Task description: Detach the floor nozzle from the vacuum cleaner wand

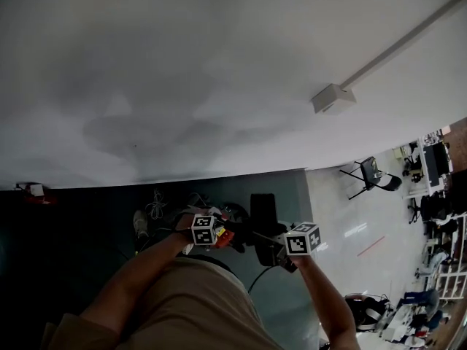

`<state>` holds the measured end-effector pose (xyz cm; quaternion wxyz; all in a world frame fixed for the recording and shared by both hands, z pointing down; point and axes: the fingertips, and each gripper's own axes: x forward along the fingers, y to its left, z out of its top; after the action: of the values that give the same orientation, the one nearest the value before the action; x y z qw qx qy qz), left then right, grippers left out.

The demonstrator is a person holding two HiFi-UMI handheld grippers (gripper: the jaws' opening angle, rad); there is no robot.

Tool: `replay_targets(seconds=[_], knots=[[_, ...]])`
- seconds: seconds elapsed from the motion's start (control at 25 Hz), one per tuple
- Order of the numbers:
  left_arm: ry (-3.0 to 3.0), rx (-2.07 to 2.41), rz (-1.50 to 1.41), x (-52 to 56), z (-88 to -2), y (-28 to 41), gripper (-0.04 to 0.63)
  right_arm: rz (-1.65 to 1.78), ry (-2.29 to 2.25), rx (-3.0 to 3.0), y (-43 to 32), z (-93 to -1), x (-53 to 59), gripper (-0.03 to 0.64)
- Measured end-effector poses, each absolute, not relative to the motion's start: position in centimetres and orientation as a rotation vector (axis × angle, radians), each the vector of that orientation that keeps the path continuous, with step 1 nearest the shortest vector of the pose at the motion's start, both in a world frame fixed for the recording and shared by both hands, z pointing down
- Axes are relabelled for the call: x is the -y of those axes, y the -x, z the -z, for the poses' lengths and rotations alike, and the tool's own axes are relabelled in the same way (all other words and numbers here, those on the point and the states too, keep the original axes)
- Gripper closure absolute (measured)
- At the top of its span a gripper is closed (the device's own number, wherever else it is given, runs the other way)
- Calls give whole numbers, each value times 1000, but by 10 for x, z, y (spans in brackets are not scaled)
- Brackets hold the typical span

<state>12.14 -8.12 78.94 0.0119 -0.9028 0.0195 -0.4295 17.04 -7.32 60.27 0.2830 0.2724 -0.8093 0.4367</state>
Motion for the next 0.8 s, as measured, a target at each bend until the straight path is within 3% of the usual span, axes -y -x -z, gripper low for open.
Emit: replay_targets(seconds=[0.36, 0.8], knots=[[2700, 18, 1501, 69, -796, -114, 436, -1264, -781, 2227, -157, -609, 64, 382], [2713, 41, 1531, 67, -799, -118, 436, -1117, -781, 2120, -156, -622, 44, 362]])
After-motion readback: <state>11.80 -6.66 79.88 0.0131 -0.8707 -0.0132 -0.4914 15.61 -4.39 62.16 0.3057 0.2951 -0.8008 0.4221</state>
